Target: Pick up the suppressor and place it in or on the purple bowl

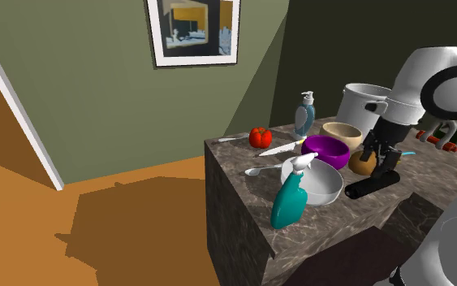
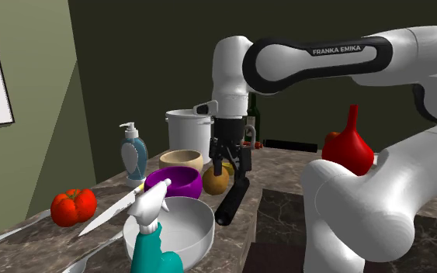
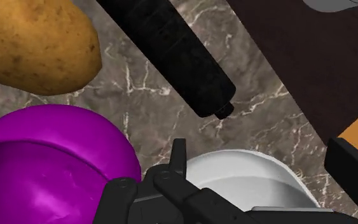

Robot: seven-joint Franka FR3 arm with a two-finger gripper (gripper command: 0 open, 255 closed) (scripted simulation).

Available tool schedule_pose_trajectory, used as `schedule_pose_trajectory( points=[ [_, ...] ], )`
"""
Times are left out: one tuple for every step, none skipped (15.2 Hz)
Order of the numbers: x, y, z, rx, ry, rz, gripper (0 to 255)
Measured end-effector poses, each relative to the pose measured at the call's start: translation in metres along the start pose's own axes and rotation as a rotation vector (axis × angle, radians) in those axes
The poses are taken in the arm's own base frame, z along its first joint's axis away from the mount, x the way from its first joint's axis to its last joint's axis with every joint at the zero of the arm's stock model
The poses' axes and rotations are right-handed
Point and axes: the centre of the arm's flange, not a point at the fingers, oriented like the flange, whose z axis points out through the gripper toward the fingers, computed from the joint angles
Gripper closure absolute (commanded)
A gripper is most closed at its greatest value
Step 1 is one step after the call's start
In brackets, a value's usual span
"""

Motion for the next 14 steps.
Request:
schedule_pose_trajectory(
  points=[
    [-0.008, 0.005, 0.005, -0.002, -0.009, -0.052, 0],
    [-0.014, 0.012, 0.014, -0.003, -0.018, -0.104, 0],
    [-0.023, 0.017, 0.019, -0.004, -0.026, -0.154, 0],
    [-0.032, 0.026, 0.028, -0.004, -0.034, -0.205, 0],
    [-0.036, 0.032, 0.036, -0.006, -0.043, -0.259, 0],
    [-0.040, 0.038, 0.041, -0.008, -0.052, -0.311, 0],
    [-0.047, 0.046, 0.049, -0.008, -0.059, -0.361, 0],
    [-0.053, 0.057, 0.055, -0.010, -0.068, -0.413, 0],
    [-0.055, 0.059, 0.059, -0.011, -0.075, -0.451, 0],
    [-0.056, 0.062, 0.065, -0.012, -0.079, -0.471, 0],
    [-0.059, 0.064, 0.070, -0.012, -0.081, -0.481, 0],
    [-0.061, 0.066, 0.075, -0.012, -0.082, -0.486, 0],
    [-0.062, 0.067, 0.080, -0.012, -0.082, -0.489, 0],
    [-0.062, 0.066, 0.085, -0.013, -0.083, -0.491, 0]
  ],
)
